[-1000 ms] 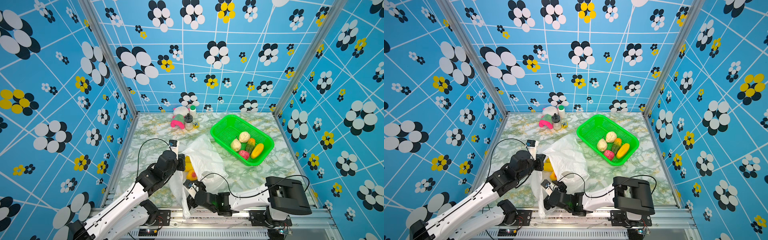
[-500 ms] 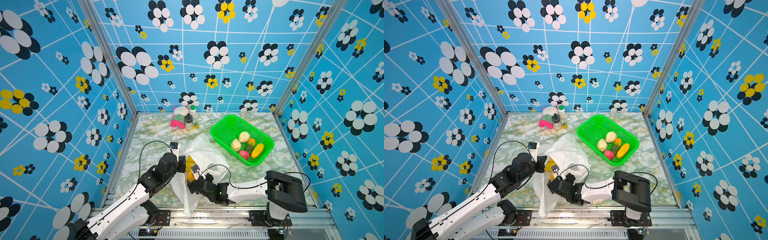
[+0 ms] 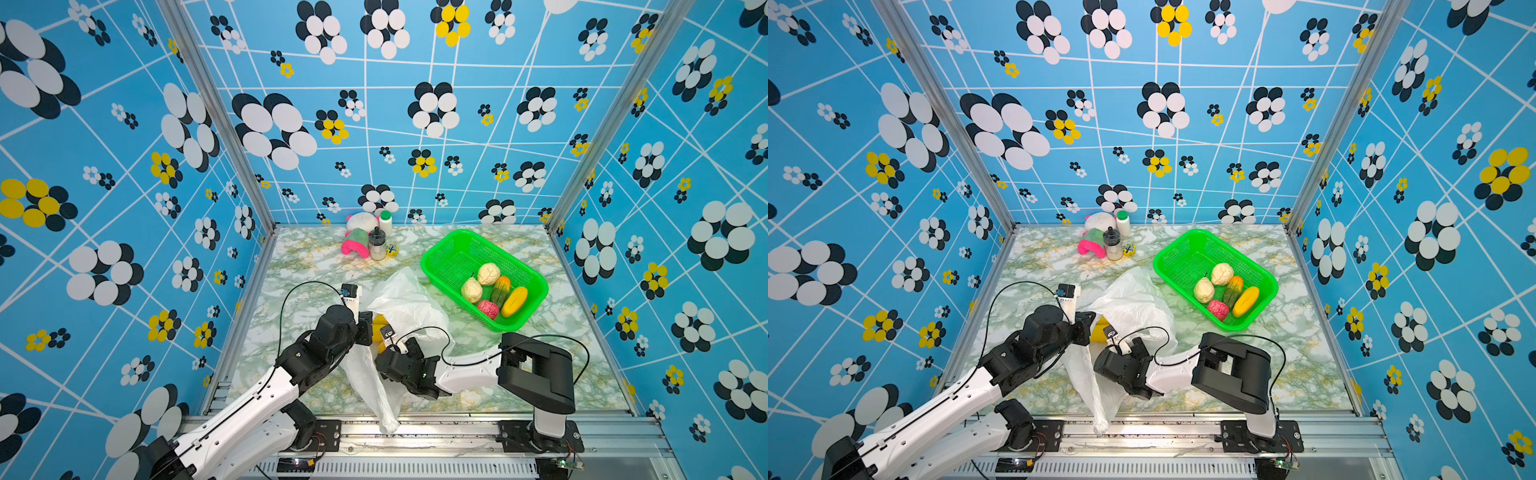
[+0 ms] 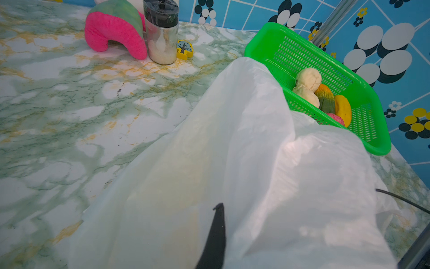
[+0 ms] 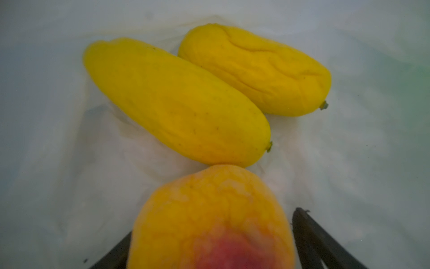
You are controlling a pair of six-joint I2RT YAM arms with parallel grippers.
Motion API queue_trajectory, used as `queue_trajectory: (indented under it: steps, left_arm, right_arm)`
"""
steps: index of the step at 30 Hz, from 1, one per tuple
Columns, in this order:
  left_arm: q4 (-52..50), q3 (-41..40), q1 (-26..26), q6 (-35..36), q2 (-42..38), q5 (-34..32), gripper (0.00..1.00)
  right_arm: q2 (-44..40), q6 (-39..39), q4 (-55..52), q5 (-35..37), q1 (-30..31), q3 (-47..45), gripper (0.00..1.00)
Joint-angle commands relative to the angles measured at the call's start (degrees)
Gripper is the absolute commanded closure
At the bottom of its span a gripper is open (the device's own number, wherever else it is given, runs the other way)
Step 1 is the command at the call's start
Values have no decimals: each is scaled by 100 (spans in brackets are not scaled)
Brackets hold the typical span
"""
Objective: Untie the knot of the plastic bag and take out the fruit
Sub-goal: Pick up the fruit from the plastic bag.
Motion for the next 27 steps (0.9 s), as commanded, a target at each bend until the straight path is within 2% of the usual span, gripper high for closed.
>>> queue_trajectory:
  steps: [1, 5, 12, 15, 27]
  left_arm:
    - [-61, 169, -6, 43, -50, 85, 100]
    - [38, 78, -6, 36, -105, 116, 100]
    - [-46, 84, -6, 45, -99, 69, 100]
    - [46, 25, -6, 39, -99, 108, 100]
    - [-1, 65, -2, 27, -56, 62, 100]
  right_arm:
    - [72, -1, -55, -85, -49, 99, 19]
    - [-98, -175, -67, -69, -59, 35, 31]
    - [-902, -370, -25, -226, -50, -290, 41]
    - [-1380, -590, 256, -493, 4, -557, 47]
    - [-3166, -965, 1148, -2101, 42, -1444, 53]
